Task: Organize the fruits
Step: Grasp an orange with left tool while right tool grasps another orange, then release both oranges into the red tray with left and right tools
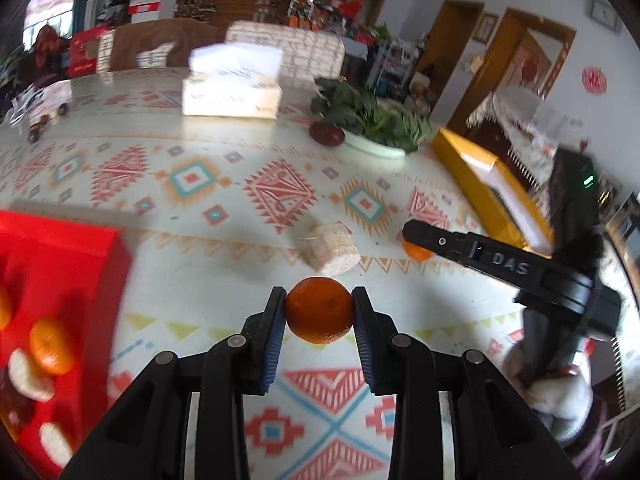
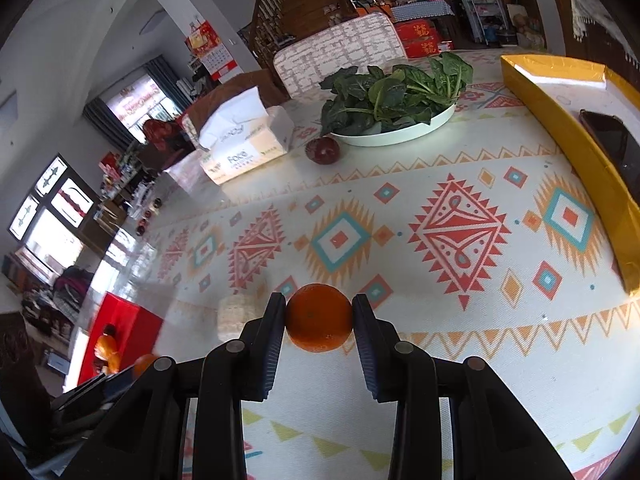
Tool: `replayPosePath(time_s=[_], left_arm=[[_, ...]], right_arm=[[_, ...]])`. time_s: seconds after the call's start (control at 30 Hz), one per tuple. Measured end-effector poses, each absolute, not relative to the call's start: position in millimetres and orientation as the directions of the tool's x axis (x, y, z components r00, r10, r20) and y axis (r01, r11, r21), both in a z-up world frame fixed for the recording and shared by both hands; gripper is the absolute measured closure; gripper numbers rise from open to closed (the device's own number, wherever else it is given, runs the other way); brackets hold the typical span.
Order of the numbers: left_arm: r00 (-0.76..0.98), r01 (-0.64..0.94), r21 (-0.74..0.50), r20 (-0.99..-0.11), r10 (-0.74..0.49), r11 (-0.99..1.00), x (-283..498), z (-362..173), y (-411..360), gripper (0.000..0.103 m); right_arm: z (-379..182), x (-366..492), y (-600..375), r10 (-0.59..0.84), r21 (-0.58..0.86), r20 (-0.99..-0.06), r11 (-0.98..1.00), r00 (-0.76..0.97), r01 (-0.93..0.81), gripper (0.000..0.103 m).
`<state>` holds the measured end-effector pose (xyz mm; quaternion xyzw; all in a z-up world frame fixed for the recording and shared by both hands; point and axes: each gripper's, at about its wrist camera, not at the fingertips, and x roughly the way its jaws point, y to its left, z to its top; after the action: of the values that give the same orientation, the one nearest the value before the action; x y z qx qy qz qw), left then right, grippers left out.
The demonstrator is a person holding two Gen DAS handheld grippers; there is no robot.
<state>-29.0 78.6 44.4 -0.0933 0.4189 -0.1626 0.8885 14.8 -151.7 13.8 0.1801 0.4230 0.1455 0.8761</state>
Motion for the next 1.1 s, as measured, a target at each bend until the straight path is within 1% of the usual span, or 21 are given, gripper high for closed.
replayPosePath(time_s=[0.13,0.2,0.33,0.5,0.63,0.8,1.03,1.07,1.1], left_arm=[[0.635,0.162,-0.346,-0.680,-0.366,0.924,-58,61,123,0.071],[0.655,0.135,-0.337,-0.675,-0.339,0.932,-69,67,143,0.071],[0.703,0.038,-0.312,-0.667,-0.247,0.949,-94,76,198,0.071],[0.712,-0.072,-0.322,-0.680,-0.178,0.944,-110,65,251,0.071],[0.700,-0.130,-0.336,-0.697,-0.153,0.933,-118,49,277,0.071],[0.702,-0.147,-0.363,-0.694,-0.161,0.920,-127,41,295,0.071],[0.688,-0.121,-0.387,-0.696,-0.204,0.914,-132,33,296,0.071],[0.690,-0.119,-0.389,-0.694,-0.206,0.914,-132,33,295,0.070],[0.691,-0.118,-0.396,-0.691,-0.211,0.911,-133,34,296,0.066]], right_arm=[[19,11,-147,0.439,0.476,-0.667,0.873,0.603,-0.109,0.065],[25,5,-139,0.439,0.476,-0.660,0.872,0.609,-0.113,0.065],[42,-16,-106,0.511,0.512,-0.628,0.839,0.587,-0.183,0.065],[57,-38,-43,0.590,0.511,-0.616,0.804,0.523,-0.306,0.065],[54,-53,12,0.626,0.494,-0.637,0.779,0.450,-0.386,0.065],[42,-67,57,0.647,0.489,-0.663,0.755,0.376,-0.436,0.065],[32,-78,93,0.630,0.452,-0.696,0.758,0.345,-0.471,0.065],[30,-78,96,0.628,0.449,-0.700,0.758,0.342,-0.473,0.065],[29,-78,99,0.625,0.445,-0.703,0.759,0.339,-0.475,0.065]])
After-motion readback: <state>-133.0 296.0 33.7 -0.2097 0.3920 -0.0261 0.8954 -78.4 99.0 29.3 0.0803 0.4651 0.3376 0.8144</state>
